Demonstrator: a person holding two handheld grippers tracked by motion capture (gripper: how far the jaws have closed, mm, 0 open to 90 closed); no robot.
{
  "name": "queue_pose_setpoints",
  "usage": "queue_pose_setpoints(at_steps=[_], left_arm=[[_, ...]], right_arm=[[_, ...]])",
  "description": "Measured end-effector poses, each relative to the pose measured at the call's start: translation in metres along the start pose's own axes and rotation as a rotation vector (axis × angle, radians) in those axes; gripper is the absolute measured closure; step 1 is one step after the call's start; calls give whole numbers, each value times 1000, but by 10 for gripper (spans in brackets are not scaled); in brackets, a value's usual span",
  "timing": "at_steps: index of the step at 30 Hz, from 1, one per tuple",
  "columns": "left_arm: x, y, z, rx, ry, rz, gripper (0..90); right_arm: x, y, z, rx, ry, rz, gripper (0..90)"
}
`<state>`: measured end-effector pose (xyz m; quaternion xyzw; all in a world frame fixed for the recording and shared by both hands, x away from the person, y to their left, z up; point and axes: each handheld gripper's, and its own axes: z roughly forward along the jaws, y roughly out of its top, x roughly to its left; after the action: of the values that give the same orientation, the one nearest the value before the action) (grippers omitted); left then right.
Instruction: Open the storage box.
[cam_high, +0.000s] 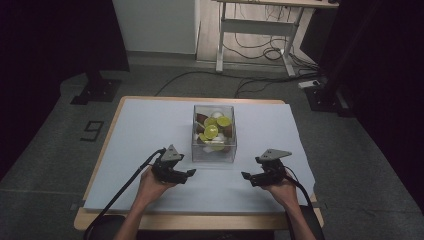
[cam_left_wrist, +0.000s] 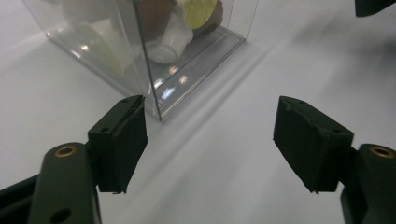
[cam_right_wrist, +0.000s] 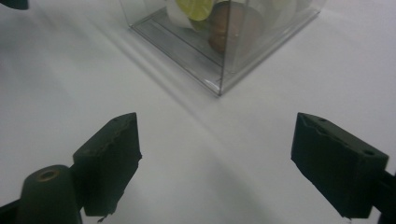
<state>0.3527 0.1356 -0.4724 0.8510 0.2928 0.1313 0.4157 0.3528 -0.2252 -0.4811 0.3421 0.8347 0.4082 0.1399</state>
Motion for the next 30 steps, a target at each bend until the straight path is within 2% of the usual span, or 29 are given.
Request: queue_pose_setpoints(at_steps=[6, 9, 14, 18, 21, 22, 26, 30], left_arm=[[-2, 8, 2, -10, -9, 11, 320], [-3, 14, 3, -6, -14, 25, 331], [-2, 18, 7, -14, -19, 10, 349], [-1, 22, 10, -11, -23, 9, 397], [-2, 25, 13, -5, -17, 21, 434], [-2, 25, 13, -9, -16, 20, 457], [-1, 28, 16, -18, -11, 9, 484], [-2, 33, 18, -14, 2, 23, 508]], right_arm=[[7, 9, 0, -2, 14, -9, 237], [8, 13, 0, -2, 4, -13, 271], [11, 20, 1, -23, 9, -14, 333], [14, 25, 4, -10, -9, -32, 378], [15, 29, 7, -11, -8, -29, 395], [17, 31, 9, -5, -21, -43, 406], [20, 36, 15, -5, -20, -57, 440], [22, 41, 20, -6, -18, -63, 486]])
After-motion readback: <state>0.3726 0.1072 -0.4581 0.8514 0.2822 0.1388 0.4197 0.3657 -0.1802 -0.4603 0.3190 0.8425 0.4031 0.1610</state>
